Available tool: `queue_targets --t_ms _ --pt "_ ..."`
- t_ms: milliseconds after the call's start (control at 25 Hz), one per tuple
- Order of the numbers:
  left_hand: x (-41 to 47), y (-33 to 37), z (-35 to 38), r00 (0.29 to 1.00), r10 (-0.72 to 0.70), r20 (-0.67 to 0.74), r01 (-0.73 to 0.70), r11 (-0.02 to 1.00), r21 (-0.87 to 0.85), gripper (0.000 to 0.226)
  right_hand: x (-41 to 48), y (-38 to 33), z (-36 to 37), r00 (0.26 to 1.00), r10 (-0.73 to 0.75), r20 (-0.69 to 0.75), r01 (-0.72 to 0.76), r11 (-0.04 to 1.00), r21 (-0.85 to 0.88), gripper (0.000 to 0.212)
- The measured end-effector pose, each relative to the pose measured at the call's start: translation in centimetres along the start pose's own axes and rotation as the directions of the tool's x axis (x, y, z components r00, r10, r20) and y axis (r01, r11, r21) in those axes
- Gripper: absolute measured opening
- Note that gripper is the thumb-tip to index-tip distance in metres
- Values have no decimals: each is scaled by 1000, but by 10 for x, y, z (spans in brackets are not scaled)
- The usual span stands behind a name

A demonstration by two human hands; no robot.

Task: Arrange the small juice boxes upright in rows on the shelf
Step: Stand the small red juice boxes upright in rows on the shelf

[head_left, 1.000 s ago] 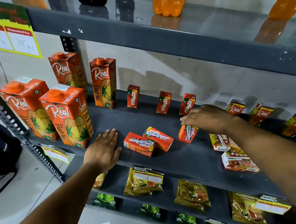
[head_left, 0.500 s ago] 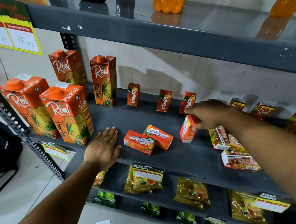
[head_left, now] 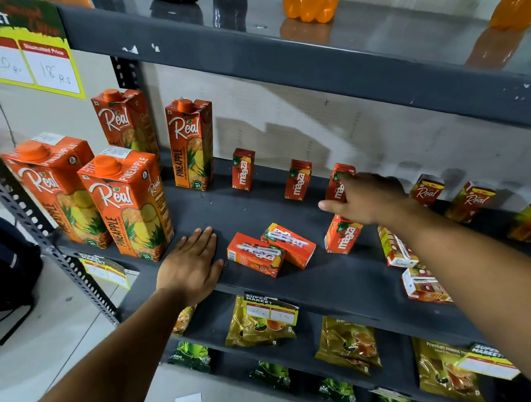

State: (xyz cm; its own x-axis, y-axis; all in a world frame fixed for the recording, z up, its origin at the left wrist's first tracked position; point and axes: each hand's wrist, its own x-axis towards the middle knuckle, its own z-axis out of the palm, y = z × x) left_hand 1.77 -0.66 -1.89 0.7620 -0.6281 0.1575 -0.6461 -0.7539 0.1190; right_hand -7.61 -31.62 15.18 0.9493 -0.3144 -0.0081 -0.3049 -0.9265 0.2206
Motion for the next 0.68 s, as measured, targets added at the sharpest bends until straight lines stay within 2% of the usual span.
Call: queue_targets --t_ms 40,80,200,400,520,680 --pt "0 0 0 1000 0 1 0 1000 -2 77 1 -5 -5 995 -65 -78 68 997 41 70" --pt "0 1 -1 1000 0 5 0 1000 -4 77 0 -12 -9 986 -141 -95 149 985 83 64" --pt "0 0 -1 1000 4 8 -4 1000 -1 78 -11 -48 -1 955 -296 33 292 953 86 48" --pt "0 0 -2 1000 4 8 -4 1000 -4 76 -24 -88 40 968 -241 74 251 951 -180 43" --pt "-1 0 -3 1000 8 13 -8 1000 -4 76 -18 -91 48 978 -171 120 191 964 -184 40" --pt "0 0 -3 1000 12 5 -12 1000 -12 73 -11 -97 44 969 -186 164 205 973 -106 35"
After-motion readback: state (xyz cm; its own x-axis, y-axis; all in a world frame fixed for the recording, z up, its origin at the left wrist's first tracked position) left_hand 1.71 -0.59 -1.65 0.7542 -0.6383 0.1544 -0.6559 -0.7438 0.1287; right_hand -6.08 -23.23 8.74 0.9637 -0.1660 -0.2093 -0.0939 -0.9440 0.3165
